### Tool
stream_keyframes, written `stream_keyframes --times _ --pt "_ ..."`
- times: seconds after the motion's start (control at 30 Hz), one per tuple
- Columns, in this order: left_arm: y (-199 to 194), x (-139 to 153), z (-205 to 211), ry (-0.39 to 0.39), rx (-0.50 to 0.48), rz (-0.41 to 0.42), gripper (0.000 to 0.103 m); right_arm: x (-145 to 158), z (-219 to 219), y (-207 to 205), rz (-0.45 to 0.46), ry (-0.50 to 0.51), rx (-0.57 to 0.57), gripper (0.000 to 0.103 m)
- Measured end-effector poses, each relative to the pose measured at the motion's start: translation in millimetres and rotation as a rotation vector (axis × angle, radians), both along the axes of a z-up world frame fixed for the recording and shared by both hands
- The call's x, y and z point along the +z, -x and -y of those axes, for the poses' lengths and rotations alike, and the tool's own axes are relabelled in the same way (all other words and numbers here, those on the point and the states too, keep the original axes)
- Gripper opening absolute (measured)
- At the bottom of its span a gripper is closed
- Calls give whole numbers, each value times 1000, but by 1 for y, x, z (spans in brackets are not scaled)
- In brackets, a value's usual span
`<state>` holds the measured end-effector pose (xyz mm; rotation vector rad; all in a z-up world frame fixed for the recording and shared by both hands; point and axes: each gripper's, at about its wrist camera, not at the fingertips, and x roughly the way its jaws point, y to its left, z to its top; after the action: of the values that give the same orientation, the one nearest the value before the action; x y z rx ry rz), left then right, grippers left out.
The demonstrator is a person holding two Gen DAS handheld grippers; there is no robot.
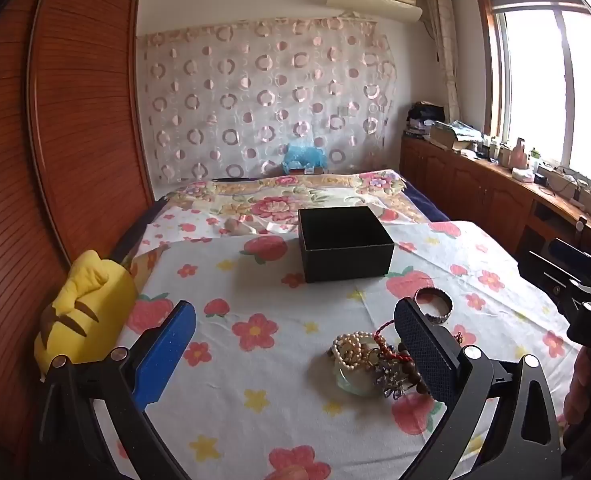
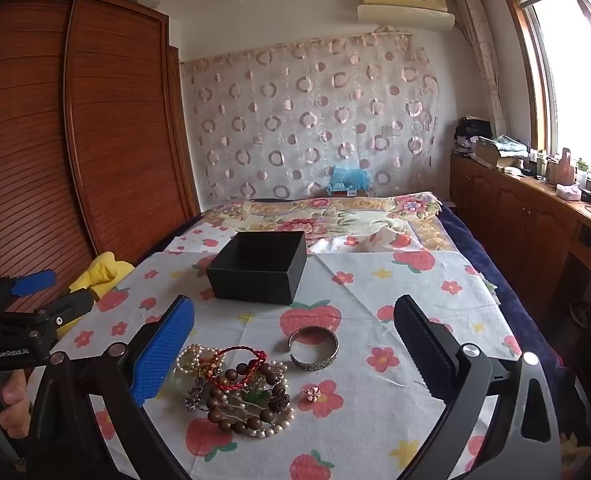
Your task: Organize jewelry
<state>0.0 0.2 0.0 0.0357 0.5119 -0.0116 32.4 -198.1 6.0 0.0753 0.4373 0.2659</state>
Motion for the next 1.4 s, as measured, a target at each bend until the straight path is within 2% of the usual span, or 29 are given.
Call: stream_keyframes --times 1.4 --pt "2 3 -4 1 0 10 96 1 0 1 3 2 3 101"
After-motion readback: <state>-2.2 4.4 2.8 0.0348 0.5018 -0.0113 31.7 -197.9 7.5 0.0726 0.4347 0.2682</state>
